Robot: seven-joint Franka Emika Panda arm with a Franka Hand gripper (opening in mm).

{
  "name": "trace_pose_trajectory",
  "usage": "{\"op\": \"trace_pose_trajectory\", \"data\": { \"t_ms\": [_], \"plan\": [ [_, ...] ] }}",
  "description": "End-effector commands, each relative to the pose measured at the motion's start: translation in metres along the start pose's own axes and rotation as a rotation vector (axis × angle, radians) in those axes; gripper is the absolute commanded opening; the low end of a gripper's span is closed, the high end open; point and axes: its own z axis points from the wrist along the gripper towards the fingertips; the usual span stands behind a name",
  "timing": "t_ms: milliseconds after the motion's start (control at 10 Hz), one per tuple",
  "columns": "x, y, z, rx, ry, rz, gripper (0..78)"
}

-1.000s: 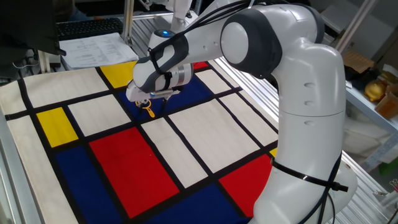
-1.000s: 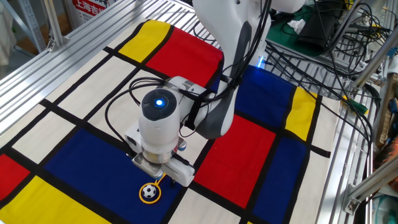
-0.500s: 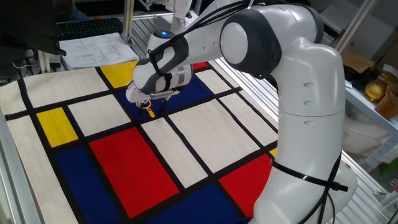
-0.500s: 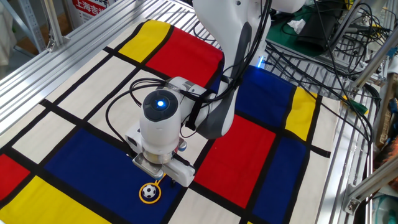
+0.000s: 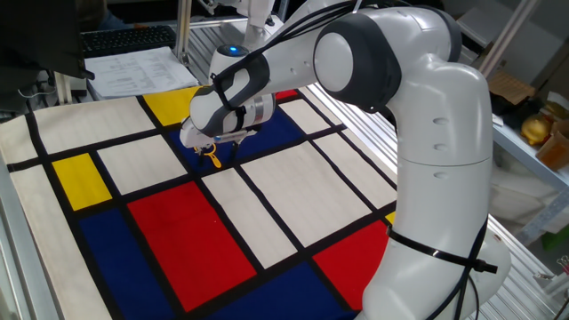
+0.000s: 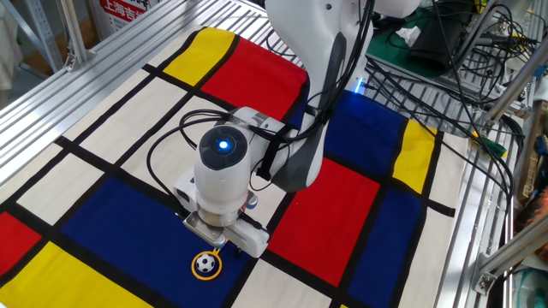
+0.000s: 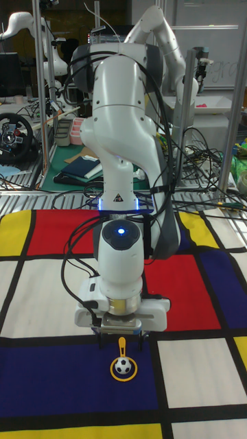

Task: Remove the bubble ring from the ball

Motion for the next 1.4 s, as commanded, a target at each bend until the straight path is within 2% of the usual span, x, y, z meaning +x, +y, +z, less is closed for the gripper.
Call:
{"op": "trace_pose_trajectory", "data": {
  "t_ms": [100,200,300,1400],
  "plan": [
    [-0.0011,0.0000,-0.0017,-0.001,-0.002,-0.003,77.4],
    [-0.0011,0.0000,-0.0018,-0.001,-0.002,-0.003,77.4],
    [-0.0010,0.0000,-0.0017,0.000,-0.002,-0.003,1.1],
    [-0.0010,0.0000,-0.0017,0.000,-0.002,-0.003,1.1]
  ]
}}
